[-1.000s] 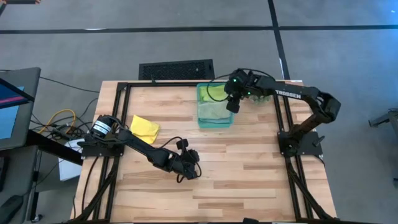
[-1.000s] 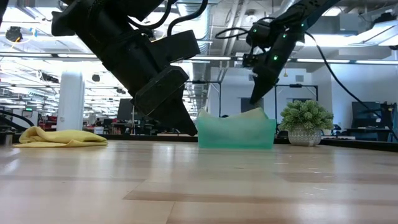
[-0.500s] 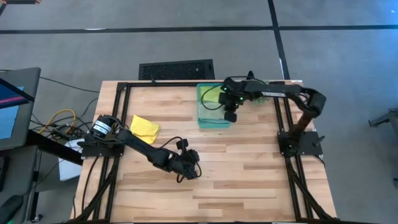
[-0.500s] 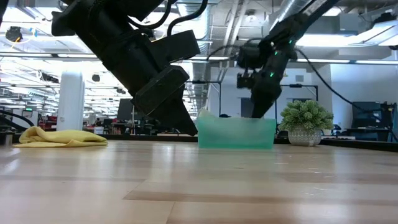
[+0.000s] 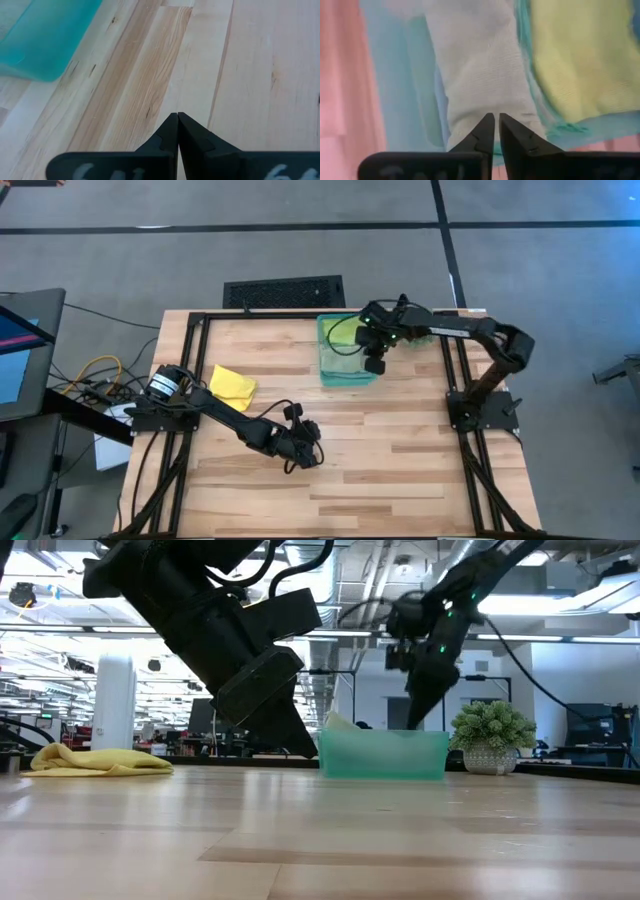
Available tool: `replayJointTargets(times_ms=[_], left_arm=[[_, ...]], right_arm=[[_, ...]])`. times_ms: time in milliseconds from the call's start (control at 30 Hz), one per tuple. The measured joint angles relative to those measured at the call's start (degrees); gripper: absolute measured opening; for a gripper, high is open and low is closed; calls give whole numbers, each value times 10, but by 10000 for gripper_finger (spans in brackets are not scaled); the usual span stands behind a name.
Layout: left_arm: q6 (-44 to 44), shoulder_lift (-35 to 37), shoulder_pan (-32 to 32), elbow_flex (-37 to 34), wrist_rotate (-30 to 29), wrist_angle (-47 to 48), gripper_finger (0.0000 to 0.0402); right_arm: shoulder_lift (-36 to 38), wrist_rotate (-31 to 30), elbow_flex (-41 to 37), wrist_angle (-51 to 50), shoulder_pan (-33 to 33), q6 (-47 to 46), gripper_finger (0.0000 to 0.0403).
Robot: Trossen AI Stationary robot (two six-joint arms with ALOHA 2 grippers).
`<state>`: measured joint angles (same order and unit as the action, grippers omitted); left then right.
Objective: Fold microfiber towels
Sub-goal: Put the green microfiber into the green bin
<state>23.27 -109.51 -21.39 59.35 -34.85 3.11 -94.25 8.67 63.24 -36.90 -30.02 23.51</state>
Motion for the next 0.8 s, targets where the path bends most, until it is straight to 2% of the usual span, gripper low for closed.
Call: replayJointTargets(times_ms=[167, 233, 333, 433, 633, 700, 800], left_arm=[[0, 0, 0, 0, 0, 0, 0], [0, 0, 0, 0, 0, 0, 0], [0, 0, 0, 0, 0, 0, 0], [0, 0, 0, 0, 0, 0, 0], [0, 0, 0, 0, 0, 1, 0], [0, 0, 0, 0, 0, 2, 0], [0, 0, 0, 0, 0, 3, 0]], right_arm=[[57, 4, 0, -1, 2, -10, 55], [68, 7, 0, 25, 7, -21, 57], [65, 47, 0, 95, 16, -44, 57], [31, 90, 0, 168, 27, -55, 45], [-77, 94, 0, 313, 45, -71, 7], [-107, 83, 0, 340, 46, -82, 11], [-142, 29, 0, 357, 38, -93, 19]])
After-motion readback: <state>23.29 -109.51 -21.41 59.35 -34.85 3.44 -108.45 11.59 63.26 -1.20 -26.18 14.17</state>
